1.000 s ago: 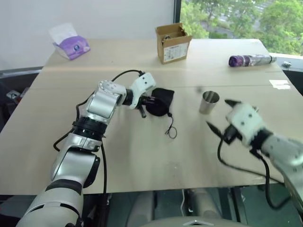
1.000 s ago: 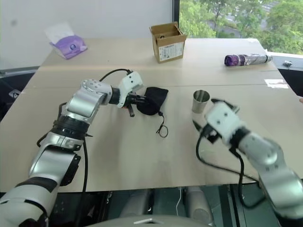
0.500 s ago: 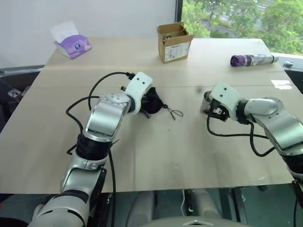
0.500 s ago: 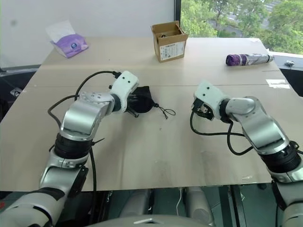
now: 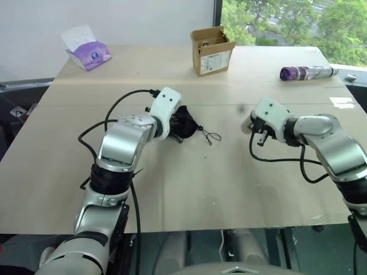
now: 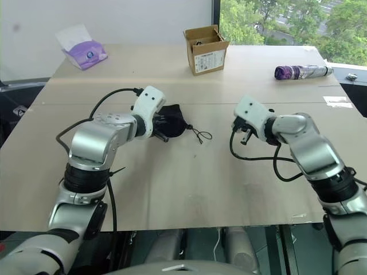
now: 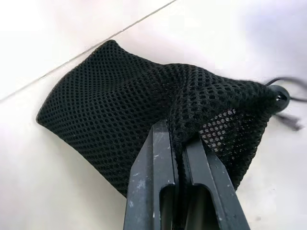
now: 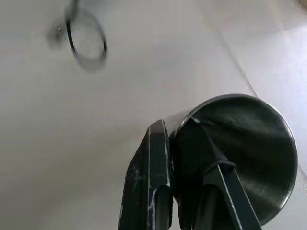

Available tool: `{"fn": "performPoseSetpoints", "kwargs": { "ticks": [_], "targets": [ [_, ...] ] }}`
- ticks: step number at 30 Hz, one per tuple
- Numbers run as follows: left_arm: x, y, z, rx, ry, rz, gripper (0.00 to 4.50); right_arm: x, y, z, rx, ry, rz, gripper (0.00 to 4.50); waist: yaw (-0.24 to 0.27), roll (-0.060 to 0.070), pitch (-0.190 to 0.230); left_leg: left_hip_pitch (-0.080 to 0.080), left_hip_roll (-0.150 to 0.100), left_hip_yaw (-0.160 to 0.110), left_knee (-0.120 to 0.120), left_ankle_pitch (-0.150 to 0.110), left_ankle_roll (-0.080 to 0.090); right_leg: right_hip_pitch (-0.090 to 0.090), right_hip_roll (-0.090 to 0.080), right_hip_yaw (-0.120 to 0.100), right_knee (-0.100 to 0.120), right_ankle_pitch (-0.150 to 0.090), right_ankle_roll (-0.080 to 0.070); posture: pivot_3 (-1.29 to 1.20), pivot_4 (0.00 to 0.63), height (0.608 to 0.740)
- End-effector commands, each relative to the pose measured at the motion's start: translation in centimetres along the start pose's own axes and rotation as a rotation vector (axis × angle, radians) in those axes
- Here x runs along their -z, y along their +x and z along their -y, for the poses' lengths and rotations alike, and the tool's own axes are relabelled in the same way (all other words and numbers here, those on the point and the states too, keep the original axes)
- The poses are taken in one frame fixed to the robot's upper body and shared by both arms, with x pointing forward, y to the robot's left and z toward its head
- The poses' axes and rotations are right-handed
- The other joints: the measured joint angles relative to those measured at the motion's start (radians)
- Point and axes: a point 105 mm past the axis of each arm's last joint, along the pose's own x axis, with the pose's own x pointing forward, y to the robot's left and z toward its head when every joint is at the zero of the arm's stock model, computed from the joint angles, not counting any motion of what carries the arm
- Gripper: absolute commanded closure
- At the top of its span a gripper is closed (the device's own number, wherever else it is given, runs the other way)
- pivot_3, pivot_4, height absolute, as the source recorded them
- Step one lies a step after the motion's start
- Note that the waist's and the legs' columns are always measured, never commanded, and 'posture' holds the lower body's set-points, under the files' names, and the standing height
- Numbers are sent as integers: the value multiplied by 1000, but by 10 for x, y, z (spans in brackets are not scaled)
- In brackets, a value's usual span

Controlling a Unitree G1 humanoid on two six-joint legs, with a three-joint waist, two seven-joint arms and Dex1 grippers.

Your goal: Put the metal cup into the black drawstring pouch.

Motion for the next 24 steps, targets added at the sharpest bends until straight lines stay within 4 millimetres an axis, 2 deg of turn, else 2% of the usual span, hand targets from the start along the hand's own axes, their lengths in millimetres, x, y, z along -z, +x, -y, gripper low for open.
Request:
{"fn": "performPoseSetpoints", "kwargs": {
  "ticks": [1,3,6,9,13,18,21,24],
  "targets": [
    [-21,-2,5,72,-109,49,4500,-33,-19,-21,-6,265,310,4413,1,-2,-1,0,0,0,0,0,0,0,0,0,0,0,0,0,150,740],
    [-22,2,8,91,-147,28,4500,-36,-20,-37,-10,418,403,4413,3,-3,-2,0,0,-3,0,0,0,1,1,-3,0,0,0,0,150,740],
    [-23,9,15,125,-207,-2,4500,-42,-16,-53,7,516,476,4413,0,2,1,0,-1,-1,0,0,0,0,-1,0,2,0,0,0,150,740],
    [-26,17,24,167,-275,-23,4500,-43,-7,-61,30,596,516,4413,-2,2,1,2,-2,0,1,0,0,1,-1,1,2,0,1,0,150,740],
    [-31,22,35,211,-296,-32,4500,-45,6,-62,56,709,576,4413,-6,2,1,2,-1,0,-1,0,0,0,-1,1,2,0,1,0,150,740],
    [-39,23,40,254,-360,-30,4500,-40,21,-69,46,746,574,4413,-7,2,1,2,-1,1,-1,2,-3,0,-1,2,1,0,1,0,150,740],
    [-45,18,45,294,-363,-17,4500,-27,31,-75,61,748,530,4413,-8,2,1,2,-1,1,-2,2,-3,-1,0,2,1,0,0,0,150,740],
    [-43,15,43,291,-360,-27,4500,-19,35,-77,82,726,505,4413,-7,2,1,2,-1,1,-2,2,-3,0,-1,2,1,0,1,0,150,740]
  ]
}}
